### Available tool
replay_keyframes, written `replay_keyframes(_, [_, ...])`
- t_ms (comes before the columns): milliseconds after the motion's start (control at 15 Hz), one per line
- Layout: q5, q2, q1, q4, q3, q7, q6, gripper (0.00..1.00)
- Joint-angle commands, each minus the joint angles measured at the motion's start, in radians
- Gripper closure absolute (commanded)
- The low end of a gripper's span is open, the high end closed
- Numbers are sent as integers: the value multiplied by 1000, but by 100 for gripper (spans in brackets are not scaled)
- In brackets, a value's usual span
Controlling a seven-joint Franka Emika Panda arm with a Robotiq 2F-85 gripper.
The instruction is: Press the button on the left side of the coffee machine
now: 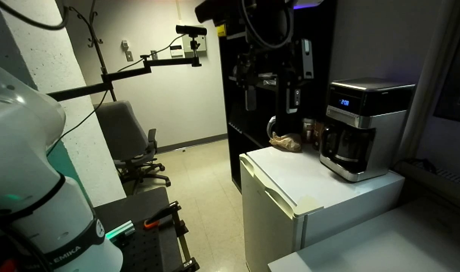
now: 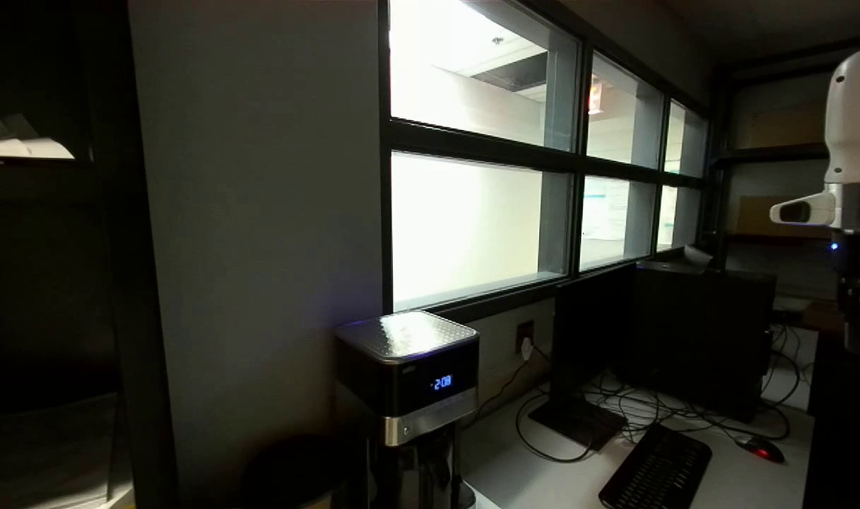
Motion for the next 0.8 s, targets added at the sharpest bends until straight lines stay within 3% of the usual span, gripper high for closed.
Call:
replay_keyframes(0, [-105,102,28,34,68,63,106,0])
replay_keyframes(400, [-368,293,59,106,175,199,272,0])
replay_keyframes(733, [-640,457,110,222,208,306,311,0])
